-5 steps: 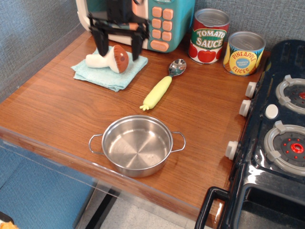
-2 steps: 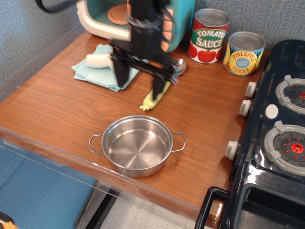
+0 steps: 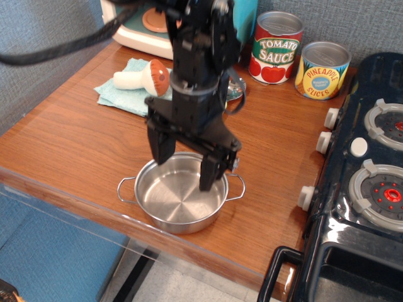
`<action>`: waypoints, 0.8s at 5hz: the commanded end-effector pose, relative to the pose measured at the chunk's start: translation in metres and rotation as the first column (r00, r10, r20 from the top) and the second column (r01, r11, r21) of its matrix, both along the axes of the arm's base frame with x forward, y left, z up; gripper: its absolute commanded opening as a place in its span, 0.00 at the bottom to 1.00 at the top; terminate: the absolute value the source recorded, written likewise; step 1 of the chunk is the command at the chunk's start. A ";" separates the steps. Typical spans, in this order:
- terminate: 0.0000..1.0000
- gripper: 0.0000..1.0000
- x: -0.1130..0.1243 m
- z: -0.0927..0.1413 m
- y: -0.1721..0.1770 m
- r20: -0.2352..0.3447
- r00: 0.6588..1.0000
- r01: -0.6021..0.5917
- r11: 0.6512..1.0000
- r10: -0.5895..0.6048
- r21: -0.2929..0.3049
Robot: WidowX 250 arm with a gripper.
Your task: Pick up the bowl and put it on the left bottom corner of the table.
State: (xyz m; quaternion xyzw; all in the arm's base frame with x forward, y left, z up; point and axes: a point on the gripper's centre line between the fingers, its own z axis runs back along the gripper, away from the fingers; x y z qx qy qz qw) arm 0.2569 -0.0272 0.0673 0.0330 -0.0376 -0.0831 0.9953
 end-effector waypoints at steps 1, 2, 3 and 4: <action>0.00 1.00 -0.015 -0.006 0.000 0.032 0.999 0.029 1.000 -0.029 0.003; 0.00 1.00 -0.023 -0.019 -0.009 0.018 0.999 0.040 0.999 -0.039 -0.014; 0.00 1.00 -0.028 -0.024 -0.017 0.012 0.998 0.055 0.998 -0.055 -0.016; 0.00 1.00 -0.028 -0.031 -0.021 0.004 0.998 0.055 0.998 -0.055 -0.016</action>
